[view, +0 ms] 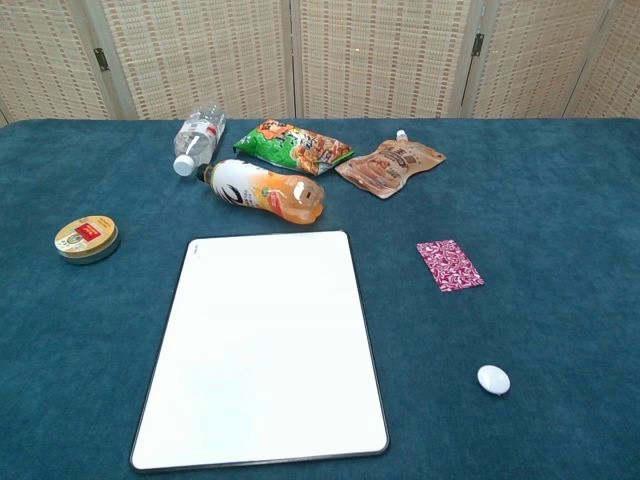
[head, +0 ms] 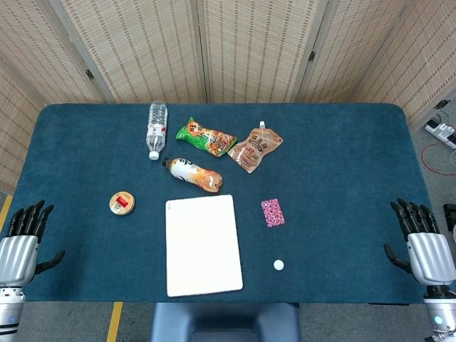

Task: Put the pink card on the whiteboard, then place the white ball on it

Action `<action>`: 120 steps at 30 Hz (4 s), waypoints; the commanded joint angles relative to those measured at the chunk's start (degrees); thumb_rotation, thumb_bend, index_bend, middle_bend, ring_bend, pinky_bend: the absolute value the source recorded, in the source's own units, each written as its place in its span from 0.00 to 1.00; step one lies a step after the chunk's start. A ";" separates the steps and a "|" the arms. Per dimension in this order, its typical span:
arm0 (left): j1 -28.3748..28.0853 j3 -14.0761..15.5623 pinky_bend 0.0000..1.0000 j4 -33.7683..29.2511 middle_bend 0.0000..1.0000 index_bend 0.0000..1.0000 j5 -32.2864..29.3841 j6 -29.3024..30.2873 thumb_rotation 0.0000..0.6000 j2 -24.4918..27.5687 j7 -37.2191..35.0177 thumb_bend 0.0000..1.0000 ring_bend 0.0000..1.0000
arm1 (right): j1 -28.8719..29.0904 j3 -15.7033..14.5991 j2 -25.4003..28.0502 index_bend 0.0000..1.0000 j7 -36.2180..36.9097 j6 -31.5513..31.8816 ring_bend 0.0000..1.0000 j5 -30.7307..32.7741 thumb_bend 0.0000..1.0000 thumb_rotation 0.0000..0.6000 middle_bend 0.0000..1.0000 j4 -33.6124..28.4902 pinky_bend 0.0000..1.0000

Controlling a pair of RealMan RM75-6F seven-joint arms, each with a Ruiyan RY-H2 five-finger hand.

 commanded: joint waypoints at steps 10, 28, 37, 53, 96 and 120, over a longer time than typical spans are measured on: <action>0.19 0.45 0.00 -0.50 0.01 0.00 0.12 -0.08 1.00 0.32 -0.01 0.25 0.05 | 0.58 -0.03 0.46 0.03 0.97 -0.69 0.03 -0.63 0.35 1.00 0.08 -0.26 0.00; 0.47 0.98 0.00 -0.65 0.02 0.01 0.82 0.22 1.00 0.38 -0.42 0.25 0.05 | 13.16 1.97 -3.09 0.08 -3.56 -19.38 0.04 1.78 0.35 1.00 0.09 -2.30 0.00; 1.27 1.40 0.00 -0.30 0.02 0.01 0.37 0.51 1.00 0.68 -1.41 0.25 0.05 | 23.98 5.42 -8.95 0.14 -8.92 -34.63 0.00 12.12 0.35 1.00 0.08 0.03 0.00; 1.46 1.69 0.00 -0.53 0.02 0.01 0.49 0.18 1.00 1.01 -1.51 0.25 0.05 | 38.30 6.22 -17.41 0.15 -25.19 -42.98 0.00 34.70 0.30 1.00 0.06 5.16 0.00; 0.84 1.56 0.00 2.00 0.02 0.06 0.35 -1.17 1.00 0.05 -3.42 0.25 0.05 | 48.07 0.24 -25.63 0.15 -30.51 -39.83 0.04 51.64 0.29 1.00 0.05 13.27 0.00; 1.12 1.64 0.00 2.06 0.02 0.08 0.34 -0.74 1.00 -0.10 -3.33 0.25 0.05 | 46.80 0.60 -25.58 0.28 -26.88 -36.87 0.00 46.55 0.29 1.00 0.07 13.20 0.00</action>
